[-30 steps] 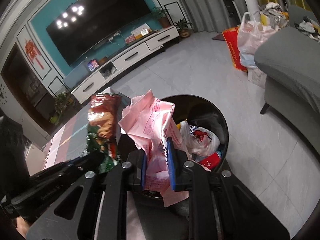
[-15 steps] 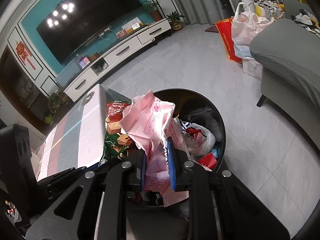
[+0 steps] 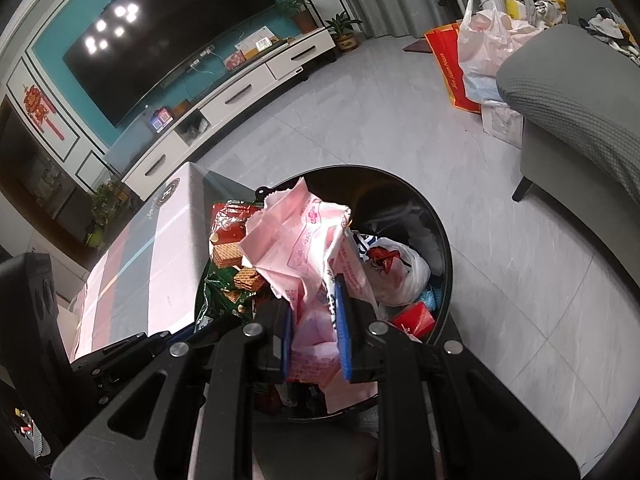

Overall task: Collect trash
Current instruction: 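Carry the green snack bag and pink wrapper over the black bucket, then lower both items into the bucket and open both grippers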

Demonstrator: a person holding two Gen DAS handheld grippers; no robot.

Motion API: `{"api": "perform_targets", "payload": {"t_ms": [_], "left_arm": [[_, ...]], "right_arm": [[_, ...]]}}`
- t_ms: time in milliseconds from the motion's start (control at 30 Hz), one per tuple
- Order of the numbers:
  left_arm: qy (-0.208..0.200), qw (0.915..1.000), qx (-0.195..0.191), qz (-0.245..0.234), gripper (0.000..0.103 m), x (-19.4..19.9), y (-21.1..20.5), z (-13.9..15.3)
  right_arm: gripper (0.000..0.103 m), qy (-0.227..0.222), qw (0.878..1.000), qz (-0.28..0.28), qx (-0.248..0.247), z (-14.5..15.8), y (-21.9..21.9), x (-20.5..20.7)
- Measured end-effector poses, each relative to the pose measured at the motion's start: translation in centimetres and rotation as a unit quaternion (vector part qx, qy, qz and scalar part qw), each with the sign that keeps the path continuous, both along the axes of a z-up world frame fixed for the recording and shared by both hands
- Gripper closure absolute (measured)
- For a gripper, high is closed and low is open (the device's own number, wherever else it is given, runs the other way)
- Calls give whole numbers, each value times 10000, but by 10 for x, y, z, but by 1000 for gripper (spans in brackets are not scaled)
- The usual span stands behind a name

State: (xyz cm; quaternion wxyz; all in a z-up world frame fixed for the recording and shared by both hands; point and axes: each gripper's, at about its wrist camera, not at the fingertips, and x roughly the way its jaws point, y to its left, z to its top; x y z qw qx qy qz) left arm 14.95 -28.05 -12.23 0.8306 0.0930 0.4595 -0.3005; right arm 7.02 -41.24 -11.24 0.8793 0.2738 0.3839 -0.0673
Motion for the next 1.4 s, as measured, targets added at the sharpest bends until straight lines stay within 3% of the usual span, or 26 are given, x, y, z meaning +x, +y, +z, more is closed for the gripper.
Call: {"api": "perform_targets", "payload": {"t_ms": [1200, 1400], "left_arm": [[-8, 9991, 426, -50, 91, 0, -15, -11], [2, 9989, 460, -41, 89, 0, -14, -11]], "right_arm": [[83, 280, 9995, 14, -136, -10, 4, 3], [78, 353, 9993, 22, -112, -12, 4, 6]]}}
